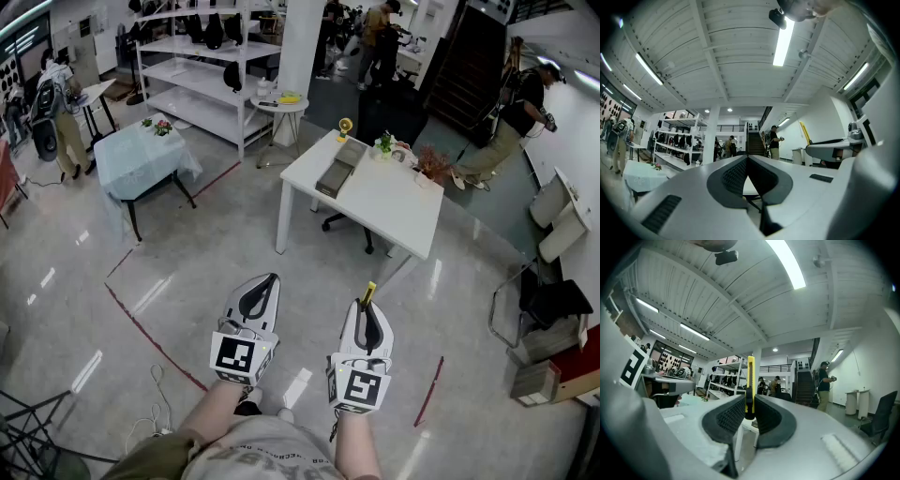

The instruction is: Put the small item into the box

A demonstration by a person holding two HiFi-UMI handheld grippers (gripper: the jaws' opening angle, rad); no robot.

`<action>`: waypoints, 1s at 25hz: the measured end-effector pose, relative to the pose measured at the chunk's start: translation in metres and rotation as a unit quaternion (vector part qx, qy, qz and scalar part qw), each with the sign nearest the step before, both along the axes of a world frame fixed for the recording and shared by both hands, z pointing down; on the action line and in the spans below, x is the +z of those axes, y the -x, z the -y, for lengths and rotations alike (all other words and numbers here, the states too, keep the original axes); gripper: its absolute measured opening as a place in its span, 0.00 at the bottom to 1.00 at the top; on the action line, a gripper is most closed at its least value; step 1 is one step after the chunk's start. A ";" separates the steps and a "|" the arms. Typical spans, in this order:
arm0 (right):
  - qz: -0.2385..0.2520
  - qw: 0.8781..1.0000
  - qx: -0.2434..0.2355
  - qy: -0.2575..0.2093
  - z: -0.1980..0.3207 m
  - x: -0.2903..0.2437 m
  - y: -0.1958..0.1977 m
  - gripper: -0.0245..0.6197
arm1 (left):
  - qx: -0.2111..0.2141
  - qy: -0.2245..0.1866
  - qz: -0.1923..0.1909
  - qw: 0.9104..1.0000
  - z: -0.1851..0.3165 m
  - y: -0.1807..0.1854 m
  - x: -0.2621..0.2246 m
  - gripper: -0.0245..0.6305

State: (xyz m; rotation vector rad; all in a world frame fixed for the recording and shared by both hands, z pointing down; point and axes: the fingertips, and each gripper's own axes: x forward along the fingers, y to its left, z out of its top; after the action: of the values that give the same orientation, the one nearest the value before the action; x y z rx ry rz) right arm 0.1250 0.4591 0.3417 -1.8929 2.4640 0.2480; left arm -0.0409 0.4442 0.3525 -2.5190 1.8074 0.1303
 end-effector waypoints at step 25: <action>0.017 0.999 -0.047 0.007 -0.018 -0.001 -0.030 0.14 | 0.026 0.059 0.015 0.998 -0.013 -0.056 0.025 0.50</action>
State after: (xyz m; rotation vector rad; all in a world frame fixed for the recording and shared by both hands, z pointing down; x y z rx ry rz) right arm 0.1552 0.4769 0.3404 -1.7638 2.5301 0.1942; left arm 0.0155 0.4568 0.3779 -2.6328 1.7896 -0.0146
